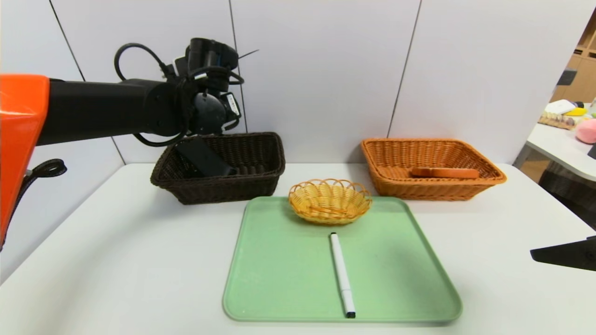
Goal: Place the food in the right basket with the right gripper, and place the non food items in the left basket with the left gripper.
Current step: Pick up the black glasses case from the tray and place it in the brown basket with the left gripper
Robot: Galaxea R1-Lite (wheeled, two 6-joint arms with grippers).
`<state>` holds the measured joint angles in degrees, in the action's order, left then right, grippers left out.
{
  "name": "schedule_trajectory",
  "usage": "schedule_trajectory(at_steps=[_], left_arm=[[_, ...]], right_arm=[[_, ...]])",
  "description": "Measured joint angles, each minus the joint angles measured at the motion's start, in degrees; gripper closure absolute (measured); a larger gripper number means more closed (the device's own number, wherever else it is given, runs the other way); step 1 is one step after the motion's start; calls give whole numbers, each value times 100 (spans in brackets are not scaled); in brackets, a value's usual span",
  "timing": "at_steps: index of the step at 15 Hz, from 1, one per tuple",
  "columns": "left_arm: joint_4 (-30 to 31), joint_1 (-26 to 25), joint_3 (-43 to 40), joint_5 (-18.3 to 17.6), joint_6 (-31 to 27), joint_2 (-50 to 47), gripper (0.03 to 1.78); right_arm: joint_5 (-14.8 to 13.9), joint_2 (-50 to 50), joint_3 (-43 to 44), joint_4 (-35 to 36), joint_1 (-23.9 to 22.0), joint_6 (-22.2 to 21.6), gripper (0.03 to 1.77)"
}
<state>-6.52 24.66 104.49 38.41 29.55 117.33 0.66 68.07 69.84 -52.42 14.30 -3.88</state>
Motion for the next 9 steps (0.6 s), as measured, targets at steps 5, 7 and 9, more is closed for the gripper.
schedule_trajectory(at_steps=[5,7,9], left_arm=[[-817,33,666,-232,-1070,-110,26],[-874,56,624,-416,-1615,-207,22],[-839,67,629,-399,-1927,-226,20]], right_arm=[[-9,23,30,207,2,-6,10],[22,26,72,215,0,-59,10],[-4,20,100,234,-5,-44,10]])
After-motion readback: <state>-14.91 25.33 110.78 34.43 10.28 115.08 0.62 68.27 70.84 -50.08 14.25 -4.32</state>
